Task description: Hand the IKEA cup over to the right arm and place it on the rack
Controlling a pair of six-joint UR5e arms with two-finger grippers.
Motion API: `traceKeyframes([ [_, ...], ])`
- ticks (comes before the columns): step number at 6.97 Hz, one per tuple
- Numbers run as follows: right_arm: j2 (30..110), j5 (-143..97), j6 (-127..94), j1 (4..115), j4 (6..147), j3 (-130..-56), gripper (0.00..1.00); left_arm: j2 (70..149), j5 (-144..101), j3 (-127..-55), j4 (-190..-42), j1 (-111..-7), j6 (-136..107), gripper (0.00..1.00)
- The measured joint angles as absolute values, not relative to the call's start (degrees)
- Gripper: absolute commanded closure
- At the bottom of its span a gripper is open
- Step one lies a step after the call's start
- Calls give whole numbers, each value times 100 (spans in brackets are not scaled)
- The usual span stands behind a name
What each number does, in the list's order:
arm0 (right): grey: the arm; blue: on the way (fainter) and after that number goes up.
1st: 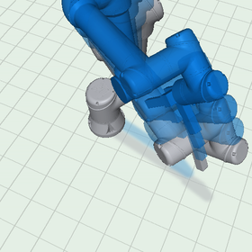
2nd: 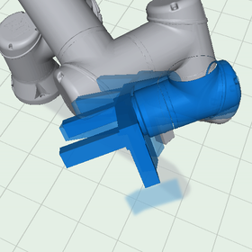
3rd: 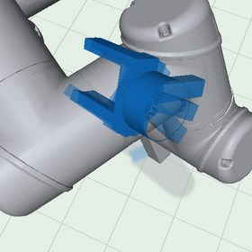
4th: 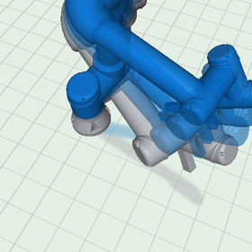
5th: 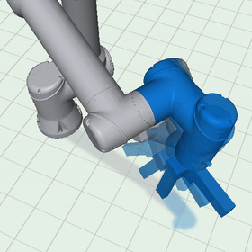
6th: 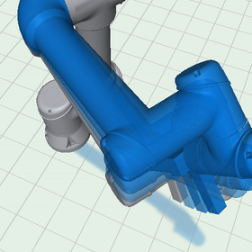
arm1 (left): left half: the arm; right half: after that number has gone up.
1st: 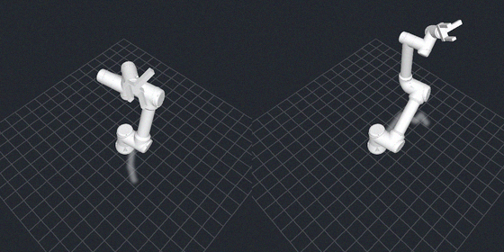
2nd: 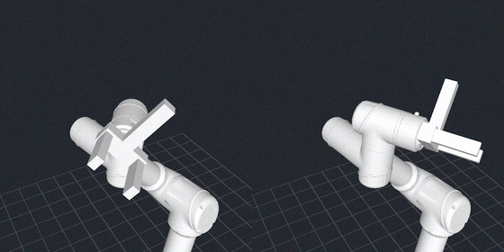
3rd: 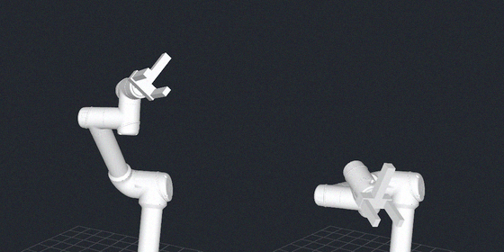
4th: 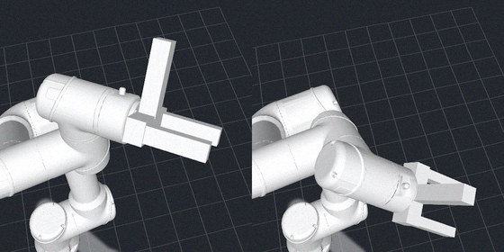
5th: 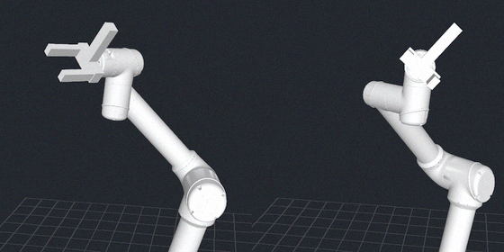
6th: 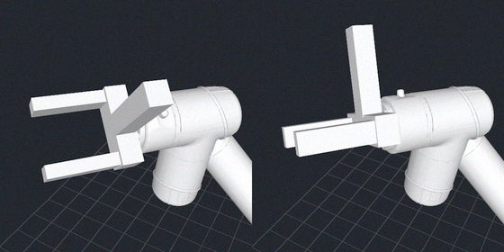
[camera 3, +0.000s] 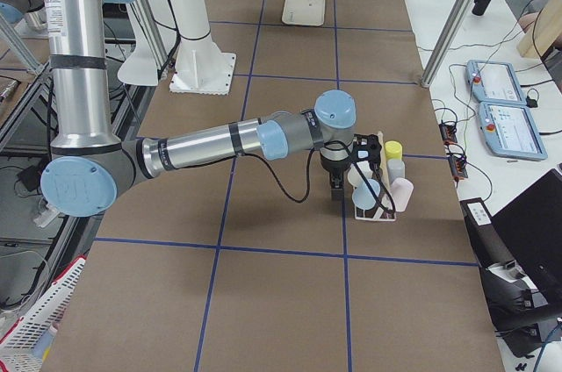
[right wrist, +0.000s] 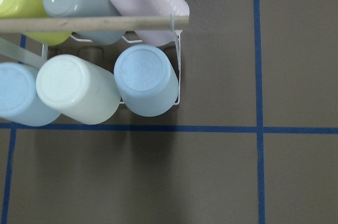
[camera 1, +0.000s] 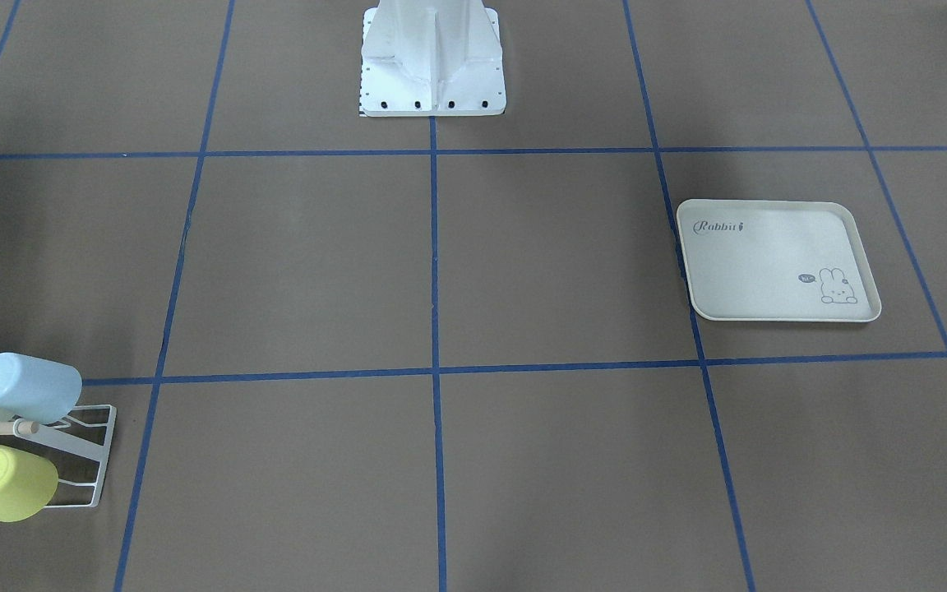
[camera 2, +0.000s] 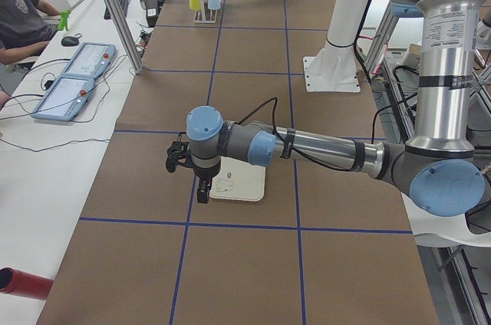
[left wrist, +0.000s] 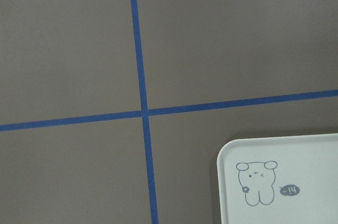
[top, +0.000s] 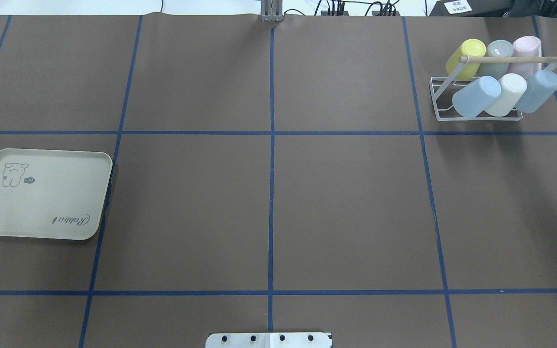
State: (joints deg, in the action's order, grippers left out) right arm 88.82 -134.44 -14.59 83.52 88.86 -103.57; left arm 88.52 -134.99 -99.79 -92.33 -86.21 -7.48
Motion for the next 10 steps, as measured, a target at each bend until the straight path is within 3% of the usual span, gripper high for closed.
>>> traceKeyframes([
  [3, 8766, -13417, -679, 8317, 9793, -10415, 1, 8636, -13766, -9842, -8976, -8741, -283, 0],
  [10, 8642, -13346, -720, 7858, 9796, -10239, 0, 8464, -13873, -9805, -9030, -8743, -290, 0],
])
